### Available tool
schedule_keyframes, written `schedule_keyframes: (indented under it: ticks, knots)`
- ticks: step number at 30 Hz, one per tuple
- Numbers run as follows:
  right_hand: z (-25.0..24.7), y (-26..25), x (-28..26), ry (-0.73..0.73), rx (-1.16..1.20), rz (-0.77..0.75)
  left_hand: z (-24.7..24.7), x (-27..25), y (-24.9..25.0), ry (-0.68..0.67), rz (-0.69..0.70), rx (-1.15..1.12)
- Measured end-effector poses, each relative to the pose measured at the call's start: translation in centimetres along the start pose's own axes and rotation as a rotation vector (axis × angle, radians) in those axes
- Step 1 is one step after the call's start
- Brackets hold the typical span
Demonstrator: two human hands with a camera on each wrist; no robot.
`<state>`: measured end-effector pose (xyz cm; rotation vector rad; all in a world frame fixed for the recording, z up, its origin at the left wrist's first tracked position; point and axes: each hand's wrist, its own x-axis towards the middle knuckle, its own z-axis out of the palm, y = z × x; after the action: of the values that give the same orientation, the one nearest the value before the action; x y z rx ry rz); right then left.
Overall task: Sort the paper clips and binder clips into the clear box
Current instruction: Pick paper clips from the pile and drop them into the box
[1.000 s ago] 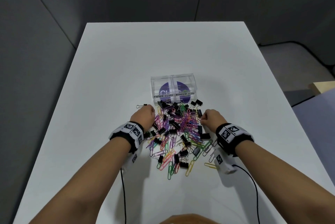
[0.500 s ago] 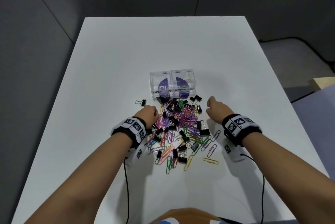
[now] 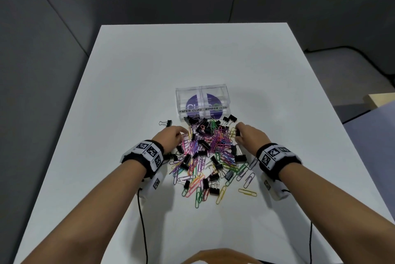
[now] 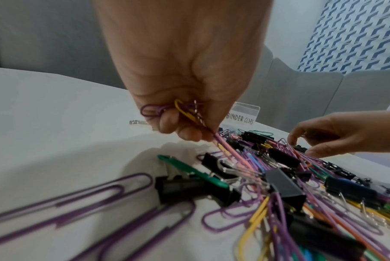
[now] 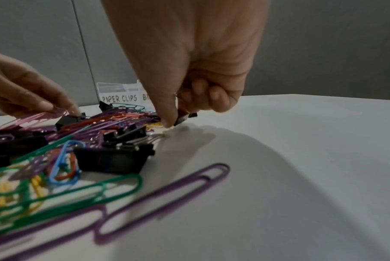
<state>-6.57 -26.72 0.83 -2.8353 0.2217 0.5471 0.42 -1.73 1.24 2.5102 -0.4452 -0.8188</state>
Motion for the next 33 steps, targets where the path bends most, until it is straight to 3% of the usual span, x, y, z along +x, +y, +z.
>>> schedule_keyframes:
  ticks: [4, 9, 12, 18, 28, 33]
  knots:
    - [-0.8, 1.6, -0.7, 0.056, 0.068, 0.106, -0.3, -0.2, -0.1, 0.05, -0.021, -0.062]
    - [-1.5, 2.4, -0.8, 0.014, 0.03, 0.18, -0.3, -0.1, -0.2, 0.065, -0.046, -0.083]
    - [-1.4, 0.6, 0.0, 0.082, 0.026, 0.168, 0.0, 0.2, -0.4, 0.03, -0.075, -0.049]
    - [-0.9, -3.2, 2.8, -0.032, 0.08, 0.267, 0.3, -0.5, 0.3, 0.031, -0.09, 0.054]
    - [-0.9, -2.5, 2.9, -0.107, 0.052, 0.232, -0.6, 0.0, -0.7, 0.07, 0.032, -0.036]
    - [-3.6, -4.2, 4.0, -0.028, 0.187, 0.032, -3.7, 0.9, -0.1, 0.14, 0.084, -0.029]
